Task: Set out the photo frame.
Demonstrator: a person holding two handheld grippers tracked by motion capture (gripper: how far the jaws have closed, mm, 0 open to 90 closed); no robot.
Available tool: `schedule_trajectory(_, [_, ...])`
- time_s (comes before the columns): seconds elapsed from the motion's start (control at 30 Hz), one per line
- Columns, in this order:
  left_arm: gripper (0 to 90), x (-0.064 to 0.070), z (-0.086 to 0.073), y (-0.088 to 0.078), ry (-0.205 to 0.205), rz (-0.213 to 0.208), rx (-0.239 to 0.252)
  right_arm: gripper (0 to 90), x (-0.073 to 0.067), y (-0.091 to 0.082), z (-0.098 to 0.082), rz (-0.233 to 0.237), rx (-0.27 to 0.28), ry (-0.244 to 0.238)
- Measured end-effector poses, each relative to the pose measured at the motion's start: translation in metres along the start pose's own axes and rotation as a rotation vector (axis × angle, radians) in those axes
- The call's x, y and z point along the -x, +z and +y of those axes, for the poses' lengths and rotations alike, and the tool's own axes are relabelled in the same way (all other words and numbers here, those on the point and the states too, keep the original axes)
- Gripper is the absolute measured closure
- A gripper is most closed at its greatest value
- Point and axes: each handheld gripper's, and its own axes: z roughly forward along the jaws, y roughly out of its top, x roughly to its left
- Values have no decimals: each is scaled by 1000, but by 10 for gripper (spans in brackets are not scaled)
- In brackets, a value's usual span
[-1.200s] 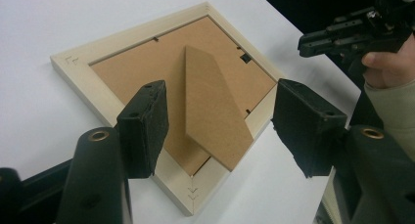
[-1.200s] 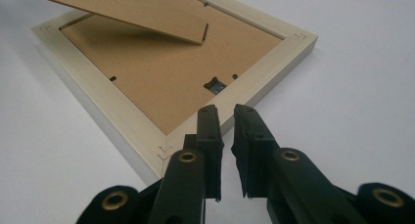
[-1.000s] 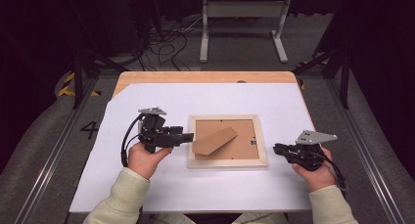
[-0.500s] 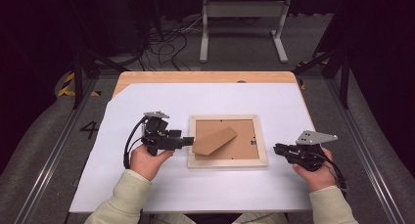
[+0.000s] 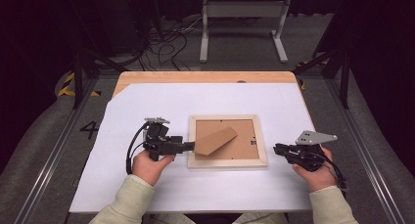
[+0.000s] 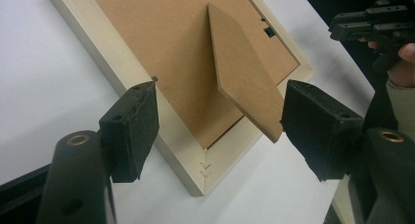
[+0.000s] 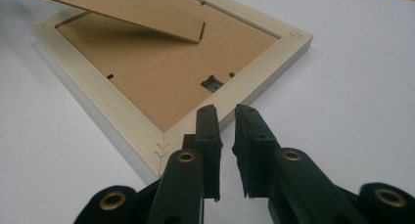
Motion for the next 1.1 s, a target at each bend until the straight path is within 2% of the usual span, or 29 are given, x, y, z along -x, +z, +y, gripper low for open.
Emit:
schedule_trajectory(0.27, [305, -2, -1, 7, -13, -5, -14, 803, 0, 0, 0, -3, -1, -2])
schedule_trajectory(0.6, [307, 3, 0, 20, -15, -45, -28, 799, -1, 0, 0, -8, -8, -5])
schedule_trajectory(0.97, [313, 1, 2, 33, -33, -96, -48, 795, -1, -1, -2, -12, -10, -1])
schedule_trajectory(1.1, [321, 3, 3, 37, -21, -105, -47, 795, -1, -2, -3, -15, -10, 1])
